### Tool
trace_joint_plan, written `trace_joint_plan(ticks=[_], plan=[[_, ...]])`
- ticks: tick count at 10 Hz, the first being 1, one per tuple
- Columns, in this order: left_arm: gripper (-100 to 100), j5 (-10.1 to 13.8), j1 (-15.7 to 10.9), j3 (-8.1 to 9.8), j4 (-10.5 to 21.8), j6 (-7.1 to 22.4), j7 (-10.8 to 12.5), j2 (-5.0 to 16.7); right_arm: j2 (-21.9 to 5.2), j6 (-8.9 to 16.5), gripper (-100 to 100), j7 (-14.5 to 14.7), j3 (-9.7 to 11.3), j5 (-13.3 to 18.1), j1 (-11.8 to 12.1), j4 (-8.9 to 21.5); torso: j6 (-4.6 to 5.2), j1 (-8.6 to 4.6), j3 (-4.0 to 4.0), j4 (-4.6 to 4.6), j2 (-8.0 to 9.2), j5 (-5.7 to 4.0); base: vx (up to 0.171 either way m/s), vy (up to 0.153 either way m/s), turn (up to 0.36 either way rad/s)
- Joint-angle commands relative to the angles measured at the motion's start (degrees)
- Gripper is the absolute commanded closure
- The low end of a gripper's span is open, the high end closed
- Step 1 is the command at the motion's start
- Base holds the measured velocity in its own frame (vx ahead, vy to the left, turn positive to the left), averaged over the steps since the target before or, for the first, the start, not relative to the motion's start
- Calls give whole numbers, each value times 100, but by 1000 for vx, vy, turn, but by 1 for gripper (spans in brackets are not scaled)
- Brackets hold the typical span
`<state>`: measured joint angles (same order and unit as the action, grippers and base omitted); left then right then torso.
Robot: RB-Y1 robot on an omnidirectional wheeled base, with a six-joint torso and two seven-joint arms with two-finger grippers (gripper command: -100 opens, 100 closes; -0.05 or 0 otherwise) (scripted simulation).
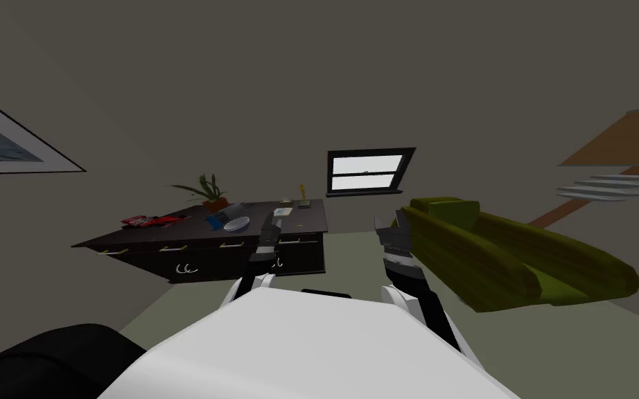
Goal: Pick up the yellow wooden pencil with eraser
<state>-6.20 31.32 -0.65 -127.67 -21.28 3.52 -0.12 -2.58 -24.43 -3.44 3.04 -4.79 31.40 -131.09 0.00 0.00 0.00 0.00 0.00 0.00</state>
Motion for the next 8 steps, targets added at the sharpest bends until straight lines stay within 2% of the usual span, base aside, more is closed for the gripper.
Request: trace_joint_plan(ticks=[1,3,5,6,8], plan=[[-100,104,-18,26,7,96,34,209,0,0,0,0,0,0,0,0,0,0,0,0,0,0,-10,10,-60],[-100,342,-55,84,22,318,112,541,0,0,0,0,0,0,-1,0,1,10,4,1,7,2,-24,28,-101],[-100,688,-105,165,41,616,227,875,0,0,0,0,0,0,-1,0,2,18,8,3,15,4,-53,48,-135],[-100,693,-105,165,41,646,227,922,-1,0,0,0,0,0,-1,0,1,24,12,4,21,5,-42,44,-50],[-100,1078,-168,270,60,989,372,1297,0,0,0,0,0,0,-1,0,1,17,9,4,16,4,-52,38,-146]])
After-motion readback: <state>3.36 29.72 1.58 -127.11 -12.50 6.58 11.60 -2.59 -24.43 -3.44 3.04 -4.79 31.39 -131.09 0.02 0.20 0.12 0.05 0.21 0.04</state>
